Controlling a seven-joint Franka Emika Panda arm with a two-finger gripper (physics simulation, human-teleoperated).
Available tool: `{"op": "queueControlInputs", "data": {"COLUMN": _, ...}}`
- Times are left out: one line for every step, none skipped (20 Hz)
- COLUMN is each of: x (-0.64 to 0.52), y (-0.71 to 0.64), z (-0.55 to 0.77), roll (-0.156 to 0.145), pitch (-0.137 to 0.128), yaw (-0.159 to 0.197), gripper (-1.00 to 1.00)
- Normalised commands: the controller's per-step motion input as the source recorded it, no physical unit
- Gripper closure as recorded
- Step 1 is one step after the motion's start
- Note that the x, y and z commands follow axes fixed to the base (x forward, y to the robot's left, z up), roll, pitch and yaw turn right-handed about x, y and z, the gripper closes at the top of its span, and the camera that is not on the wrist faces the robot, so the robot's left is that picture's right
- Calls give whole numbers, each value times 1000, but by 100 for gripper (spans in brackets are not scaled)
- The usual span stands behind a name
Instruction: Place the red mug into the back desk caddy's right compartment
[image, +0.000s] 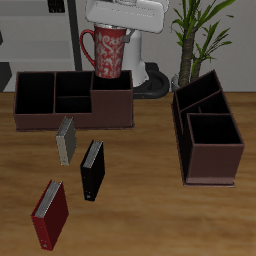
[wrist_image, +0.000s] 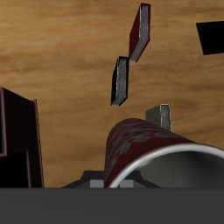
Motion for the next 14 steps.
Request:
{"op": "queueControlInputs", "data": {"x": -261, "y": 2, "z": 57, "roll": 30, "pitch": -12, "yaw": 34, "gripper": 100}}
{"op": "queueControlInputs", "data": {"x": -321, "y": -87, "z": 63, "roll": 0, "pitch": 3, "yaw": -8, "gripper": 100}}
{"op": "queueControlInputs", "data": {"x": -418, "y": -135, "z": 87, "roll": -15, "pitch": -41, "yaw": -14, "gripper": 100}}
{"op": "queueControlInputs", "data": {"x": -195, "y": -119, "z": 21, "roll": -9, "pitch": 0, "yaw": -21, "gripper": 100}}
{"op": "queueControlInputs", "data": {"x": -244, "y": -84, "z": -22, "roll": -11, "pitch": 1, "yaw": -5, "gripper": 100}}
{"op": "queueControlInputs", "data": {"x": -242, "y": -100, "z": -66, "roll": 23, "pitch": 15, "yaw": 28, "gripper": 100}}
{"op": "queueControlInputs", "data": {"x": 64, "y": -25, "z": 11, "roll": 0, "pitch": 0, "yaw": 0, "gripper": 100}}
{"op": "queueControlInputs", "data": {"x": -761, "y": -131, "z": -157, "roll": 0, "pitch": 14, "yaw": 70, "gripper": 100}}
{"op": "queueControlInputs", "data": {"x": -273, "y": -151, "z": 7, "roll": 0, "pitch": -29, "yaw": 29, "gripper": 100}}
{"op": "queueControlInputs", "data": {"x": -324, "y": -132, "z": -3, "roll": -24, "pitch": -32, "yaw": 46, "gripper": 100}}
{"op": "queueControlInputs", "data": {"x": -349, "y": -163, "z": 65, "roll": -47, "pitch": -22, "yaw": 21, "gripper": 100}}
{"op": "queueControlInputs", "data": {"x": -408, "y": -100, "z": 48, "roll": 8, "pitch": -19, "yaw": 12, "gripper": 100}}
{"op": "queueControlInputs", "data": {"x": -365, "y": -138, "z": 53, "roll": -13, "pitch": -9, "yaw": -6, "gripper": 100}}
{"op": "queueControlInputs", "data": {"x": -301, "y": -197, "z": 74, "roll": -41, "pitch": -39, "yaw": 21, "gripper": 100}}
